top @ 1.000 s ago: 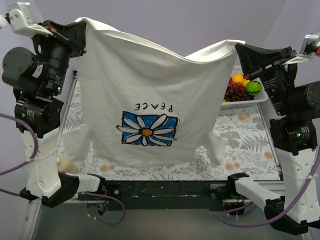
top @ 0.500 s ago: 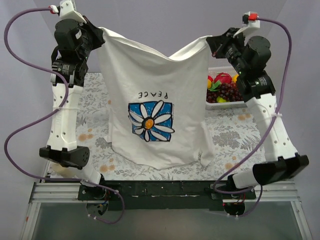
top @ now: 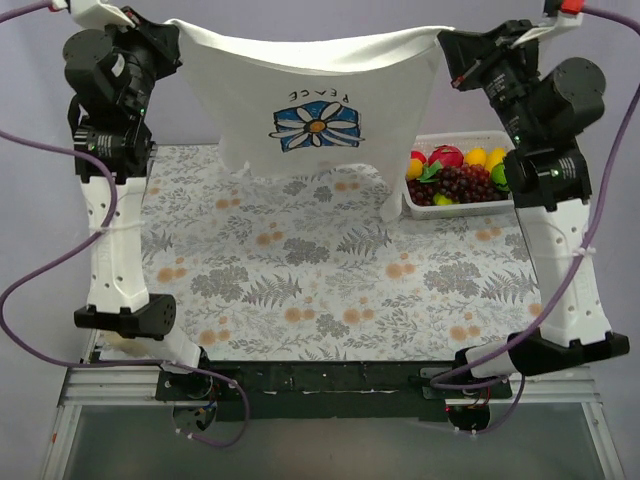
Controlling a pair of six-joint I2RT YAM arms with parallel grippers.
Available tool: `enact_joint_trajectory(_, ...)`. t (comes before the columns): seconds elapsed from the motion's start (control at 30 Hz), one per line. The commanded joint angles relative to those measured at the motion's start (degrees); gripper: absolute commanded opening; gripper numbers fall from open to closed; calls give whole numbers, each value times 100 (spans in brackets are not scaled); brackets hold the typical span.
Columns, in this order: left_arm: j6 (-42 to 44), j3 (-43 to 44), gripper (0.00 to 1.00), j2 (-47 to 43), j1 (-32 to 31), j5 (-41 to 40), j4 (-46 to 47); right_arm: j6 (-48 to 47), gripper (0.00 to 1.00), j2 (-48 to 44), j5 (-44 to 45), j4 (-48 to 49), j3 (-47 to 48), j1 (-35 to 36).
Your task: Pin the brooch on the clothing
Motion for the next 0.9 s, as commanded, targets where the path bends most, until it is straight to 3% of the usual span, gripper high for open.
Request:
enact_joint_trajectory(0.0, 122, -399, 0, -1079, 31, 9, 538, 21, 1, -953, -101, 794, -527, -4)
enact_joint_trajectory(0.17, 88, -762, 0, -1756, 31, 105, 450, 136, 1, -1438, -277, 759, -950, -13)
enact_joint_trajectory(0.4, -9, -744, 0, -2029, 23, 501, 292, 153, 1, -1948, -321, 742, -1206, -4)
enact_joint_trajectory(0.6, -62, -218, 0, -1556, 31, 510, -322, 153, 1, -2018, -348, 724, -1293, -4)
enact_joint_trajectory(0.87, -27, -823, 0, -879, 23, 220, -517, 92, 1, -1536, -198, 952, -1987, -13)
